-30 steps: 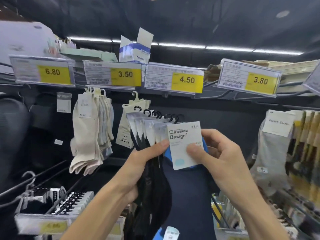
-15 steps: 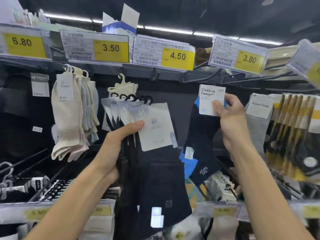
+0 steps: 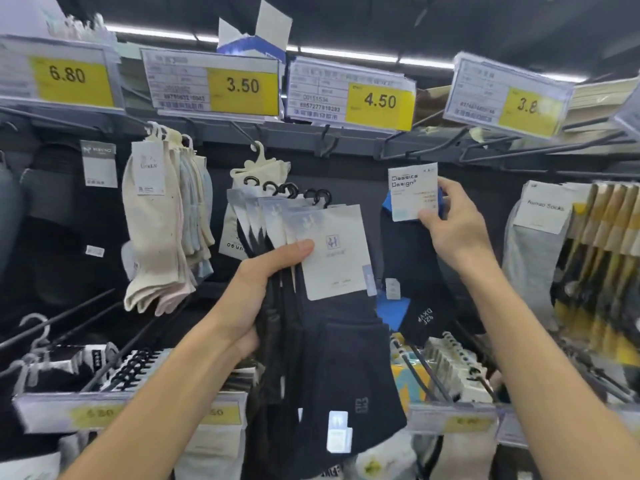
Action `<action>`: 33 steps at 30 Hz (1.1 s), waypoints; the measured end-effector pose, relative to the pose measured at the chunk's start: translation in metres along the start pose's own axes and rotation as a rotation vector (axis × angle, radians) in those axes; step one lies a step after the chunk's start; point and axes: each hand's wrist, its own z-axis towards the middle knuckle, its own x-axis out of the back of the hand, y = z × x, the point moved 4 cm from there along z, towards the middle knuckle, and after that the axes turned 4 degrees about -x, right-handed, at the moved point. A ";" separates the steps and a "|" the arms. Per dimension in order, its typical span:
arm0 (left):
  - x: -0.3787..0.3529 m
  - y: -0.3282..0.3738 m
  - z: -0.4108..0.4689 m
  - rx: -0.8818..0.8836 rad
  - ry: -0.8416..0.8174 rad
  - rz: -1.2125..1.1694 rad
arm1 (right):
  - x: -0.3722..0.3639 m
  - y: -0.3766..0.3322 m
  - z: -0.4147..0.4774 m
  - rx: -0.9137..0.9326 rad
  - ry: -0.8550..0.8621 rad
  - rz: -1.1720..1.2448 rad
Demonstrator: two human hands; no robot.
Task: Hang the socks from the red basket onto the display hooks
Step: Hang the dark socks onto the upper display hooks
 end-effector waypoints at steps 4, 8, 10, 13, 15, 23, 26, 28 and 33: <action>0.008 0.003 0.000 -0.018 0.013 0.027 | 0.010 -0.037 -0.064 0.148 0.140 0.140; 0.006 0.002 0.002 -0.017 -0.020 0.048 | -0.024 -0.072 -0.108 0.141 -0.373 0.376; 0.009 0.000 0.003 -0.035 -0.006 0.048 | -0.033 -0.073 -0.107 0.113 -0.415 0.451; 0.019 -0.002 0.004 -0.048 0.053 0.038 | -0.038 -0.064 -0.100 0.022 -0.391 0.555; 0.025 -0.003 0.006 -0.041 0.078 0.019 | -0.042 -0.060 -0.099 -0.025 -0.419 0.591; 0.040 0.002 0.011 -0.064 0.111 0.003 | -0.052 -0.061 -0.077 -0.144 -0.490 0.750; 0.048 0.005 0.014 -0.063 0.130 -0.005 | -0.049 -0.062 -0.051 -0.145 -0.304 0.731; 0.051 0.006 0.016 -0.066 0.135 -0.016 | -0.054 -0.064 -0.033 -0.124 -0.230 0.679; 0.057 0.003 0.020 -0.072 0.180 0.069 | -0.080 -0.070 -0.012 0.017 -0.266 0.593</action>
